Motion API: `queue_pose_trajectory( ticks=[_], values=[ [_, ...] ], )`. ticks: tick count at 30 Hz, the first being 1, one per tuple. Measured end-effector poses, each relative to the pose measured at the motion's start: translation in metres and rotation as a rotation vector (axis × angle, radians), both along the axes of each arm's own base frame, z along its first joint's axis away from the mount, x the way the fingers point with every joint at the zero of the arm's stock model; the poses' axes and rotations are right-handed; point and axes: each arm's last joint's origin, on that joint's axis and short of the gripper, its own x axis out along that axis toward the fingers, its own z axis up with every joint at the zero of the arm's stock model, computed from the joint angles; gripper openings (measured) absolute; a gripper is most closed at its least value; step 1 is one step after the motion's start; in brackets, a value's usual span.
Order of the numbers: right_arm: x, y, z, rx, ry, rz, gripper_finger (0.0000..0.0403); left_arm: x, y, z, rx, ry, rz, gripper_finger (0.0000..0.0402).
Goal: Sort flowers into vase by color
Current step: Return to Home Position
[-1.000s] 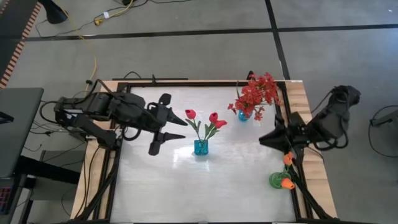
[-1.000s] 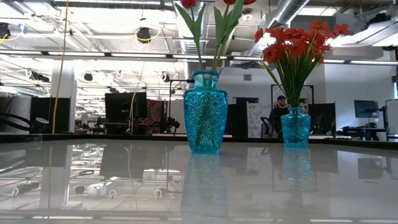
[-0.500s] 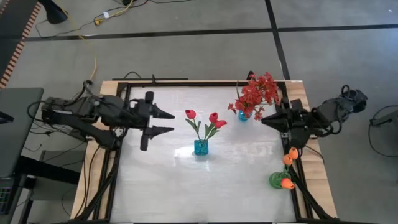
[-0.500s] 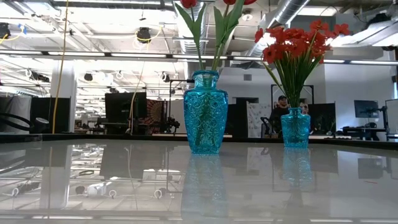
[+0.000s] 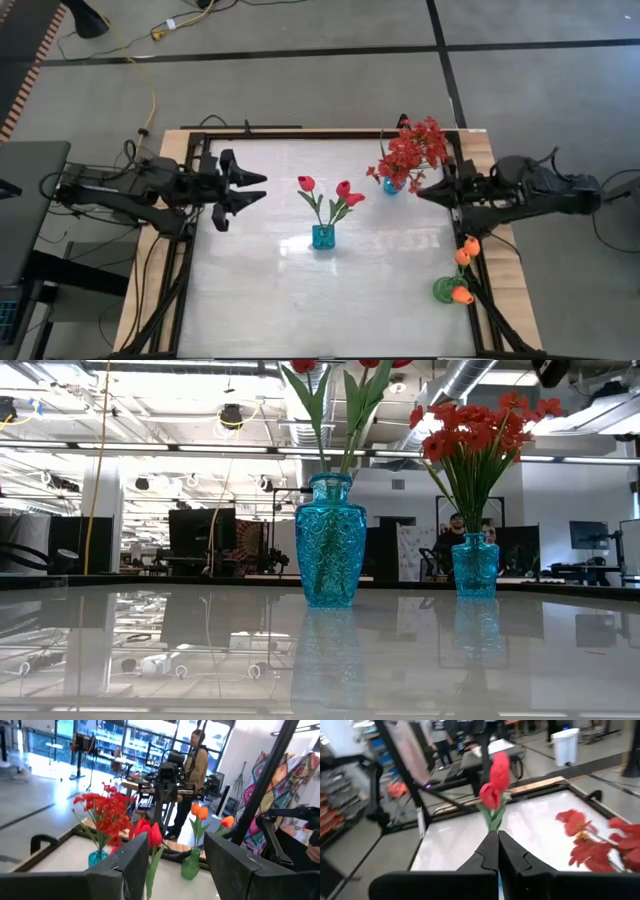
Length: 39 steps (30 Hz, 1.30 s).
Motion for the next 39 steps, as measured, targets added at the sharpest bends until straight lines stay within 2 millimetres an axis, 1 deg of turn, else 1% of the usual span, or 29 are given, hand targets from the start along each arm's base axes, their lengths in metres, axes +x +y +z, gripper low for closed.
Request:
queue_pose_trajectory(
  ticks=[3, 6, 10, 12, 15, 19, 21, 24, 27, 33, 37, 39],
  values=[
    [0.001, -0.002, -0.01, -0.041, 0.018, 0.067, 0.0026, 0.003, 0.0, -0.005, -0.023, 0.022, 0.006, 0.0178],
    [0.001, -0.005, -0.017, -0.107, 0.034, 0.075, 0.0018, 0.008, 0.0, -0.008, -0.056, 0.035, 0.051, 0.0178],
    [-0.003, -0.007, -0.023, -0.161, 0.039, 0.089, 0.0017, 0.015, 0.0, -0.013, -0.048, 0.065, 0.1, 0.0178],
    [-0.01, -0.007, -0.029, -0.16, 0.065, 0.092, 0.0017, 0.019, 0.0, -0.016, -0.035, 0.087, 0.101, 0.0178],
    [-0.026, -0.007, -0.038, -0.153, 0.066, 0.087, 0.0017, 0.022, -0.001, -0.02, -0.048, 0.121, 0.101, 0.0178],
    [-0.05, -0.007, -0.041, -0.198, -0.03, 0.038, 0.0017, 0.024, -0.001, -0.022, -0.066, 0.129, 0.126, 0.0178],
    [-0.057, -0.006, -0.046, -0.244, -0.068, 0.034, 0.0017, 0.024, 0.0, -0.022, -0.066, 0.126, 0.152, 0.0178],
    [-0.064, -0.006, -0.055, -0.256, -0.11, 0.023, 0.0017, 0.025, 0.001, -0.022, -0.056, 0.128, 0.195, 0.0178],
    [-0.061, -0.007, -0.06, -0.256, -0.154, -0.003, 0.0017, 0.025, 0.002, -0.021, -0.018, 0.121, 0.216, 0.0178],
    [-0.04, -0.009, -0.085, -0.25, -0.088, -0.03, 0.0017, 0.025, 0.001, -0.017, 0.164, 0.118, 0.219, 0.0178],
    [-0.033, -0.009, -0.1, -0.203, -0.077, -0.029, 0.0017, 0.025, 0.002, -0.014, 0.205, 0.093, 0.237, 0.0178],
    [-0.033, -0.009, -0.1, -0.206, -0.085, -0.029, 0.0017, 0.028, 0.002, -0.014, 0.214, 0.094, 0.242, 0.0178]
  ],
)
